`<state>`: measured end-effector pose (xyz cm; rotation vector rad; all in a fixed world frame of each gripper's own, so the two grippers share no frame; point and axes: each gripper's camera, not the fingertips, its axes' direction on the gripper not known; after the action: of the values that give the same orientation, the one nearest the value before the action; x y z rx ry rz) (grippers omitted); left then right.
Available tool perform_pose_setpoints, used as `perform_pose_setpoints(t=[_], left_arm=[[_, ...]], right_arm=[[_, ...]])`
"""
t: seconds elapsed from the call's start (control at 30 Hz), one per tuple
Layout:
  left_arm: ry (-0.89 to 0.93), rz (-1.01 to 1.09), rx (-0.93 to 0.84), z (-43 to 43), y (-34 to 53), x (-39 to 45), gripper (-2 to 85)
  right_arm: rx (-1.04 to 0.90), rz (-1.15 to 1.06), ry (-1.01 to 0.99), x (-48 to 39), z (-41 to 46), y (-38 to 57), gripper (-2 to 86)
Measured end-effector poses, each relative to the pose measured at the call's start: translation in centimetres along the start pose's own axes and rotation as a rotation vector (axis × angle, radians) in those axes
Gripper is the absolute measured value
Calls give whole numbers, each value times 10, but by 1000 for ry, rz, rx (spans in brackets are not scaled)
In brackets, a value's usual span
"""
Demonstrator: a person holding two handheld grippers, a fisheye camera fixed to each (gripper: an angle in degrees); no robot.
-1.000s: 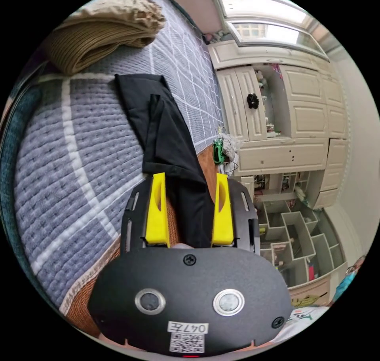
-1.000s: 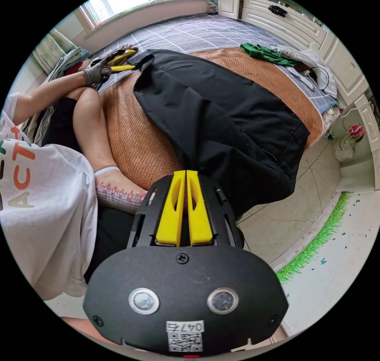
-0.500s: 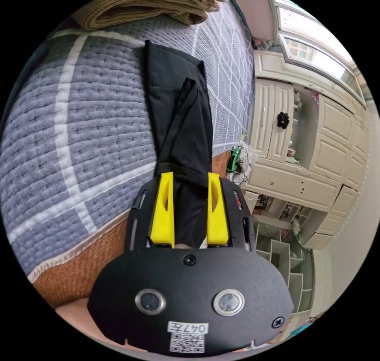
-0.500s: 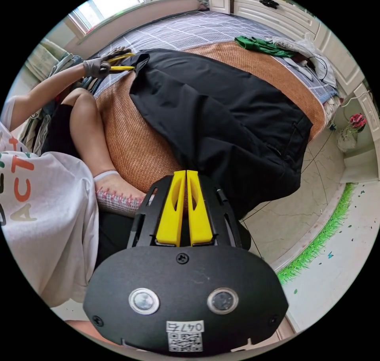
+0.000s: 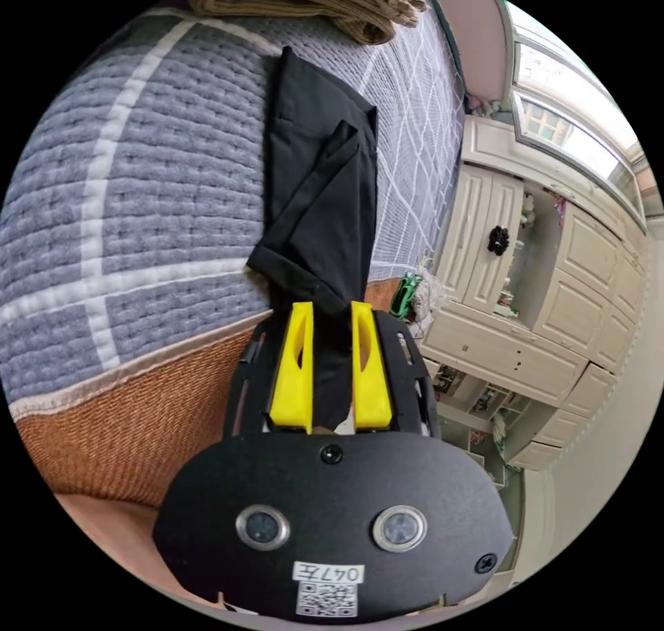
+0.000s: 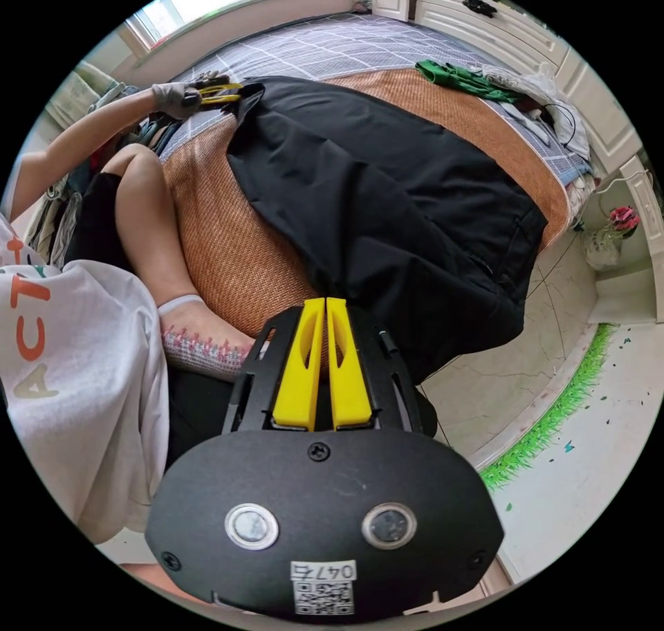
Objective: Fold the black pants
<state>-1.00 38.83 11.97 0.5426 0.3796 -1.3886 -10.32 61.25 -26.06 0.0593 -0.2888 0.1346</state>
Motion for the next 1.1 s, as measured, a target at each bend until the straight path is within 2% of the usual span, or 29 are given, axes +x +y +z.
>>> perform_pose_setpoints(t=[0.07, 0.13, 0.23, 0.3, 0.37, 0.4, 0.47, 0.67, 0.77, 1.1], left_arm=[[-5, 28, -1, -1, 1, 17, 15], [-93, 104, -9, -8, 0, 44, -1], [-338, 326, -62, -21, -4, 108, -8], [-759, 513, -116, -23, 2, 161, -9], [-1047, 622, -194, -11, 9, 185, -10], [-1156, 649, -256, 0, 14, 193, -10], [-1264, 665, -331, 16, 21, 199, -10], [-1277, 538, -418, 42, 21, 212, -10], [-1310, 543, -436, 51, 27, 232, -10], [-1424, 557, -376, 85, 38, 295, -5]], right_arm=[[0, 4, -4, -14, 3, 1, -6], [3, 1, -12, -25, 6, 1, -6], [0, -25, -15, -46, 11, -2, -6], [-11, -54, 0, -59, 16, -4, -6], [-23, -94, 3, -77, 24, -5, -6], [-30, -102, 5, -81, 26, -6, -5], [-55, -145, 27, -99, 36, -5, -5], [-108, -211, 71, -140, 62, 6, -5], [-111, -221, 57, -155, 78, 16, -5], [-149, -286, -57, -198, 156, 47, -5]])
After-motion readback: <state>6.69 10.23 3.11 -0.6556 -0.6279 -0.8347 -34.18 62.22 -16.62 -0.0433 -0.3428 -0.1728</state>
